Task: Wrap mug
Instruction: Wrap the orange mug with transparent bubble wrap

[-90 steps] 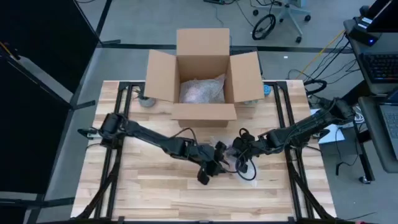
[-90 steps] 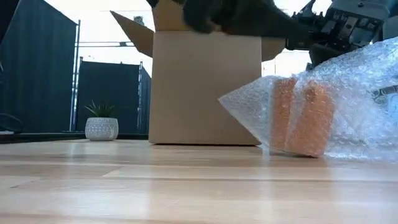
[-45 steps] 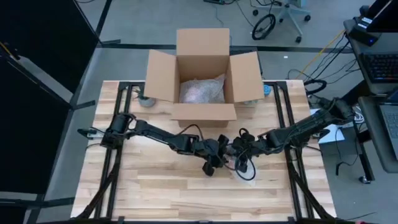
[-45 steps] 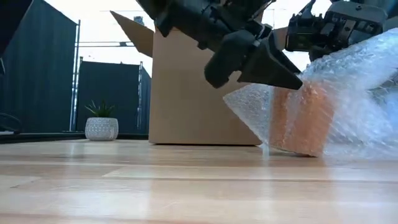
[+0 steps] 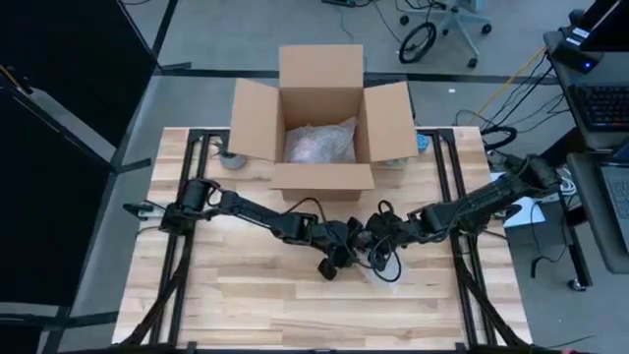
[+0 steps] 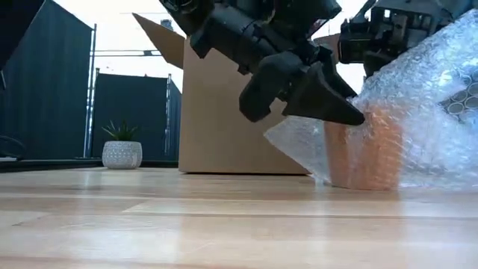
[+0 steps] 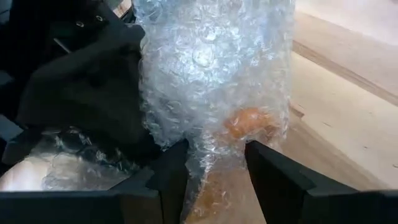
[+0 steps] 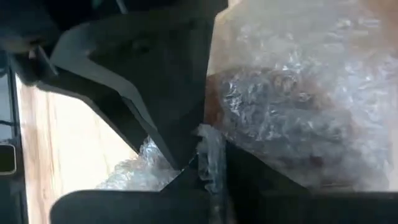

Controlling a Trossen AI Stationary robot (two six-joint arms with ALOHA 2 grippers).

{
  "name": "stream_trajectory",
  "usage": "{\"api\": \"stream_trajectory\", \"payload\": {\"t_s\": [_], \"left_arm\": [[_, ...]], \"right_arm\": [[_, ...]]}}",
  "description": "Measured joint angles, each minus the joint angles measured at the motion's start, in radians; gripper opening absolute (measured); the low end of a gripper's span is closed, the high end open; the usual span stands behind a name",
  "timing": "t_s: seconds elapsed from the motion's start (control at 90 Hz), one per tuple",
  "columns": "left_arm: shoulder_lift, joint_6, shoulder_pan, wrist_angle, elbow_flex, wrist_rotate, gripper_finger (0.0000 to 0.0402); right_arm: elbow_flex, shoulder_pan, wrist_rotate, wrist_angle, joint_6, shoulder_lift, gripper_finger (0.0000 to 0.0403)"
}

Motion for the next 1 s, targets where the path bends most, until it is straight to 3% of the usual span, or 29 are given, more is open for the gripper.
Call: {"api": "stream_trajectory", "payload": {"t_s": [0.144, 0.344, 0.467, 0.567, 1.0], "left_arm": [[0.000, -0.003, 0.000, 0.001, -0.001, 0.001, 0.0150], [0.002, -0.026, -0.001, 0.011, -0.003, 0.000, 0.0150], [-0.028, -0.022, -0.016, 0.010, -0.002, -0.087, 0.0150], [-0.056, -0.023, -0.021, 0.002, -0.007, -0.099, 0.0150], [-0.063, 0.040, -0.031, 0.015, -0.008, -0.235, 0.0149]], "right_arm": [[-0.002, -0.021, -0.020, 0.005, -0.051, -0.020, 0.0021], [0.003, -0.020, -0.008, -0.009, -0.067, -0.032, 0.0078], [0.006, -0.020, 0.000, -0.025, -0.073, -0.030, 0.0114], [0.006, -0.020, 0.004, -0.020, -0.097, -0.030, 0.0132], [0.006, -0.020, 0.009, -0.034, -0.129, -0.030, 0.0141]]}}
